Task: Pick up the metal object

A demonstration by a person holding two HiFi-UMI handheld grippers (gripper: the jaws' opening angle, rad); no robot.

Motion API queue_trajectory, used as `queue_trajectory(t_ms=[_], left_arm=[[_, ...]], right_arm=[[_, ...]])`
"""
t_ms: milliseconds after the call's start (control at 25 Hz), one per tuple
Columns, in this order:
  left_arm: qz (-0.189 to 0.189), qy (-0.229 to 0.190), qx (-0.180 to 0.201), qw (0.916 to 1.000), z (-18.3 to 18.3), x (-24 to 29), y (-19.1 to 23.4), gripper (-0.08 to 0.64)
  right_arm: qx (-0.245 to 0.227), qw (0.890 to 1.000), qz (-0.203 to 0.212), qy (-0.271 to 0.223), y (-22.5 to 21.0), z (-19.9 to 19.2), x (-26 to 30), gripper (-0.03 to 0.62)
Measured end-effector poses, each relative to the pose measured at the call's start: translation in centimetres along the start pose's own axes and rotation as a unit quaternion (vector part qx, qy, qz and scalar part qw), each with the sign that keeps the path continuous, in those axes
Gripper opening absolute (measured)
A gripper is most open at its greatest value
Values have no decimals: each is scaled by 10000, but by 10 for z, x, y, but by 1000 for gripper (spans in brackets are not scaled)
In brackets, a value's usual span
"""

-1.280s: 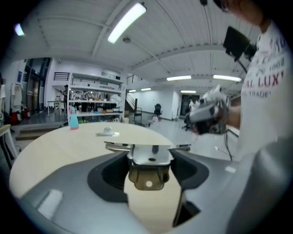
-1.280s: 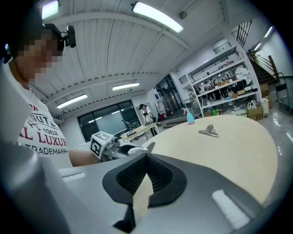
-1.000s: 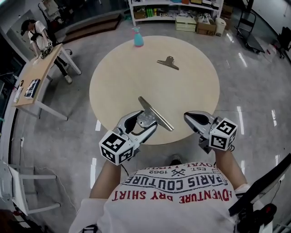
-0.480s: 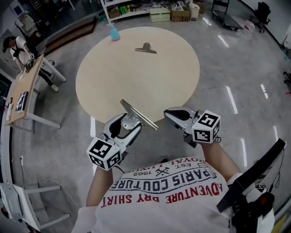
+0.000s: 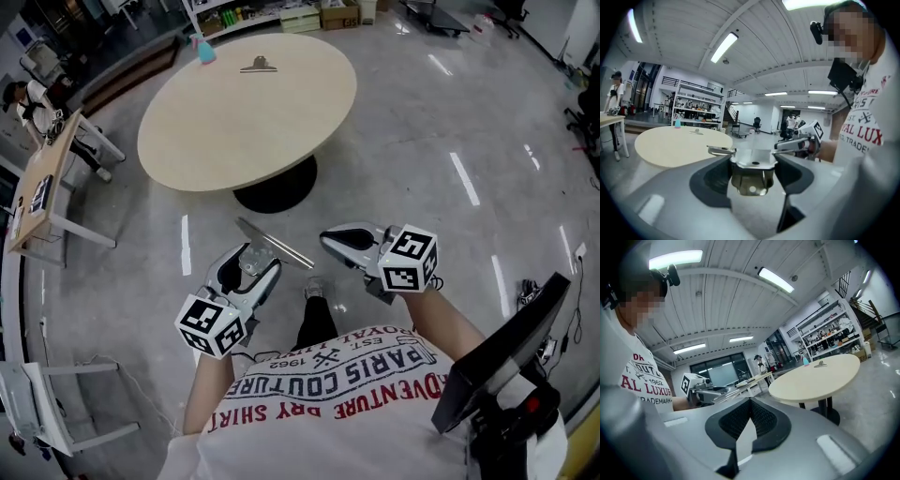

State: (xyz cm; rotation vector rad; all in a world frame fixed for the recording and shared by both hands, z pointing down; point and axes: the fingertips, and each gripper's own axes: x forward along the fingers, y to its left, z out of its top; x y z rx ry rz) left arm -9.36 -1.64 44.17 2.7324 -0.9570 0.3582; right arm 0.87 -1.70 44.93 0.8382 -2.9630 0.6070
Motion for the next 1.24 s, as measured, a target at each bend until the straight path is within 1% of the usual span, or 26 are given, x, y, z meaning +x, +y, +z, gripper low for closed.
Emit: queue_trajectory(t_ms=[80,160,280,360,560,680,840,1000,1240], left_arm=[[-13,60,-81,9999,-18,-16,-46,282],[16,95,-86,9999,-23,-32,-83,282],[82,55,98,9999,-12,-56,-125,282],[109,-10,182,9998,-4,-70,-142,282],[202,-61,141,9997,-3,-82,-157,282],[176,-120,150,9997,1,-87,-167,282],[70,-162,153,9997,-5,-99,-169,282],[55,-168,204,9996,-9,-104,-169,282],[33,-180,127,9998,-9,-106,-166,283]], right_arm=[[102,9999,-31,22,29,-23,-39,0],[132,9999,-21,-24,57,-30,-71,0],[-76,9999,25,-150,98,-20,-105,0],[-169,9996,38,-227,118,-11,-118,0],[-283,9992,138,-258,148,-9,-131,-2],[-367,9990,125,-222,157,-8,-137,0],[-363,9991,78,-213,167,-15,-131,-2],[-380,9991,26,-164,171,-21,-127,0],[-391,9991,56,-175,171,-16,-120,0]])
